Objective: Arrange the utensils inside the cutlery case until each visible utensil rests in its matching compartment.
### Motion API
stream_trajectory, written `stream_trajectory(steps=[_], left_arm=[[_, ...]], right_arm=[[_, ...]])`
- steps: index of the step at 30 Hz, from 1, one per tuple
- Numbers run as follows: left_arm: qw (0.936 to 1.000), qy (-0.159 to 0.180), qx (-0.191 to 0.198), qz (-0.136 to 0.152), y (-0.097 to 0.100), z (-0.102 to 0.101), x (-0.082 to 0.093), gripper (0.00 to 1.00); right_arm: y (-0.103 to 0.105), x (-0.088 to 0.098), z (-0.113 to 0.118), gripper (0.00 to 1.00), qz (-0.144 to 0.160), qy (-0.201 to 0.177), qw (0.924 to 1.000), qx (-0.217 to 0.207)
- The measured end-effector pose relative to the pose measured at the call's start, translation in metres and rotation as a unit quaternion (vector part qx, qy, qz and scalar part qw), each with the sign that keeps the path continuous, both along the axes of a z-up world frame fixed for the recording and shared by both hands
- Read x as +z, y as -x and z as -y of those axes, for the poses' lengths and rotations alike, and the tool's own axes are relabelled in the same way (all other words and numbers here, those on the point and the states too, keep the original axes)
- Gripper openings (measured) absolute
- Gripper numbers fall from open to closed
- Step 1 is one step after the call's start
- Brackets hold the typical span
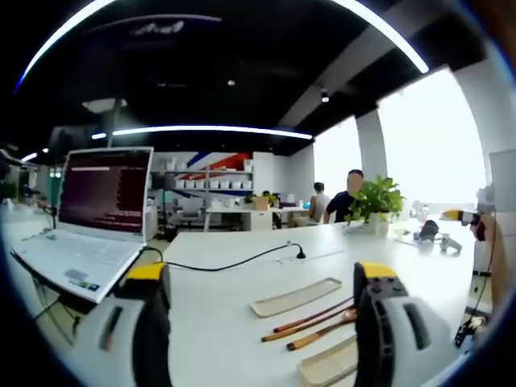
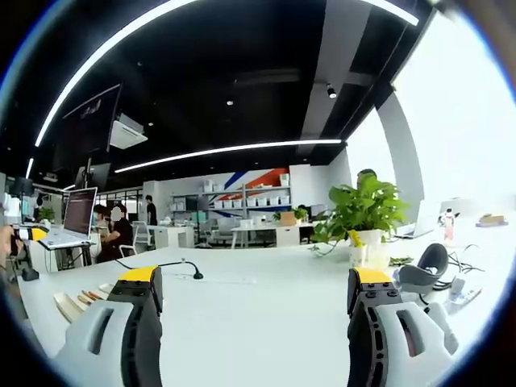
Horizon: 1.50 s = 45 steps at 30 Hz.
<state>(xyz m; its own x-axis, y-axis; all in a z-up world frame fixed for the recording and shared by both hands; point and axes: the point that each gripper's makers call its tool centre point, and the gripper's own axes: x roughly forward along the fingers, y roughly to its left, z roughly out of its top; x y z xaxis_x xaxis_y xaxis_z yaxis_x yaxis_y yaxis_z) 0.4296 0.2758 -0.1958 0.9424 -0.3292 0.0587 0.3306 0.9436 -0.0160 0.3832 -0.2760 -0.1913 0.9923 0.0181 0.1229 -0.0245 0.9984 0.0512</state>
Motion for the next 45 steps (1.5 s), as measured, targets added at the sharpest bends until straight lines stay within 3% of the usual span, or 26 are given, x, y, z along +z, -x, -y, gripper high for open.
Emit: stream_trajectory(steps=[9, 12, 22, 27, 31, 36, 45], left_arm=[[1.0000, 0.000, 0.003, -0.002, -0.001, -0.002, 0.000, 1.00], [1.0000, 0.001, 0.004, -0.002, -0.001, -0.003, 0.000, 1.00], [0.9999, 0.009, 0.006, -0.007, -0.002, -0.004, -0.002, 1.00], [0.9999, 0.008, 0.004, -0.010, -0.003, -0.003, -0.004, 1.00], [0.9999, 0.008, 0.002, -0.011, -0.004, -0.002, -0.005, 0.99], [0.9998, 0.011, 0.003, -0.014, -0.005, -0.002, -0.006, 0.99], [0.9998, 0.013, 0.001, -0.016, -0.006, 0.000, -0.008, 0.99]], right_arm=[[0.002, -0.002, 0.000, 0.99, -0.005, 0.002, 1.0000, -0.005], [0.004, 0.001, 0.003, 0.99, -0.002, 0.023, 0.9994, -0.025], [-0.007, 0.004, -0.017, 0.99, 0.000, 0.025, 0.9996, 0.014], [-0.015, 0.002, -0.036, 0.99, -0.012, 0.033, 0.9981, 0.050], [-0.021, 0.016, -0.056, 0.98, -0.001, 0.047, 0.9958, 0.079], [-0.029, 0.023, -0.084, 0.98, -0.009, 0.083, 0.9896, 0.117], [-0.038, 0.024, -0.113, 0.96, -0.014, 0.097, 0.9845, 0.145]])
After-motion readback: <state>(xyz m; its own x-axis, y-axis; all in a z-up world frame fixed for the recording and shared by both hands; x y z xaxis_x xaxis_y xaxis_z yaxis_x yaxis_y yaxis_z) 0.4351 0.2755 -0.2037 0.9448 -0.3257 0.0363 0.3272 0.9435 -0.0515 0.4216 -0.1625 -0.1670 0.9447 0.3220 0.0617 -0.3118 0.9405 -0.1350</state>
